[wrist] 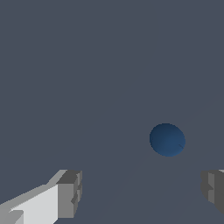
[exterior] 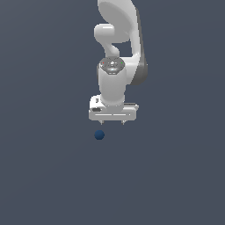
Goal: Pick up the object and move it to a goal position.
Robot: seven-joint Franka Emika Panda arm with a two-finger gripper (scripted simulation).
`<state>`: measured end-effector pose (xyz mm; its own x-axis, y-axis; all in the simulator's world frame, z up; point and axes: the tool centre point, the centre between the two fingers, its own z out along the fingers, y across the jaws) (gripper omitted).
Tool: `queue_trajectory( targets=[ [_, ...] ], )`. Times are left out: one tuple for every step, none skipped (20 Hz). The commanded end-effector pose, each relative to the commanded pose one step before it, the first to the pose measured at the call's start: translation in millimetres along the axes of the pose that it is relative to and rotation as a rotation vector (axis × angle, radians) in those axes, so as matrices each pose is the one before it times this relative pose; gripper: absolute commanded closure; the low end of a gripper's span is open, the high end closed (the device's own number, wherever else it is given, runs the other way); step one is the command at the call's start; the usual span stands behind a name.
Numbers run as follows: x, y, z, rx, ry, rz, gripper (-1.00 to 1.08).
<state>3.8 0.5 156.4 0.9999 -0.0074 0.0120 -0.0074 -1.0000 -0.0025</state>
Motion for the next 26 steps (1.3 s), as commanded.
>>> queue_trajectory(
  targets=[
    [0.00, 0.01, 0.00, 0.00000, 0.00000, 0.00000, -0.92],
    [0.14, -0.15, -0.33, 0.00013, 0.00053, -0.00081, -0.92],
    [0.42, -0.33, -0.90, 0.00041, 0.00145, -0.00221, -0.92],
    [0.71, -0.52, -1.48, 0.00066, 0.00238, -0.00360, -0.92],
    [0.98, -0.76, -2.09, 0.00092, 0.00338, -0.00509, -0.92],
    [1.27, -0.97, -2.68, 0.00117, 0.00435, -0.00649, -0.92],
    [1.54, -1.13, -3.21, 0.00138, 0.00526, -0.00772, -0.92],
    [1.45, -1.02, -2.97, 0.00127, 0.00492, -0.00704, -0.92],
    [1.18, -0.78, -2.37, 0.00101, 0.00398, -0.00551, -0.92],
    [0.91, -0.56, -1.77, 0.00077, 0.00304, -0.00399, -0.92],
    [0.63, -0.32, -1.14, 0.00053, 0.00205, -0.00245, -0.92],
    [0.34, -0.08, -0.50, 0.00027, 0.00099, -0.00092, -0.92],
    [0.00, -0.19, 0.07, 0.00000, 0.00000, 0.00000, -0.92],
    [-0.30, 0.39, 0.50, -0.00023, -0.00096, 0.00137, -0.92],
    [-0.20, -0.10, -0.05, -0.00013, -0.00034, -0.00058, -0.92],
    [-0.01, -0.47, -0.29, -0.00010, -0.00004, -0.00195, -0.92],
    [0.06, -0.13, 0.08, 0.00000, 0.00000, 0.00000, -0.92],
    [0.01, 0.71, 0.47, 0.00013, -0.00004, 0.00293, -0.92],
    [-0.01, 0.90, 1.03, 0.00010, -0.00040, 0.00482, -0.92],
    [-0.04, 1.30, 1.53, 0.00010, -0.00068, 0.00697, -0.92],
    [-0.07, 1.71, 2.03, 0.00009, -0.00094, 0.00919, -0.92],
    [-0.09, 2.13, 2.53, 0.00007, -0.00120, 0.01141, -0.92],
    [-0.10, 2.54, 3.02, 0.00003, -0.00144, 0.01356, -0.92],
    [-0.11, 2.94, 3.48, -0.00003, -0.00166, 0.01566, -0.92],
    [-0.09, 3.35, 3.93, -0.00010, -0.00185, 0.01771, -0.92],
    [-0.07, 3.78, 4.41, -0.00021, -0.00203, 0.01995, -0.92]
  ],
)
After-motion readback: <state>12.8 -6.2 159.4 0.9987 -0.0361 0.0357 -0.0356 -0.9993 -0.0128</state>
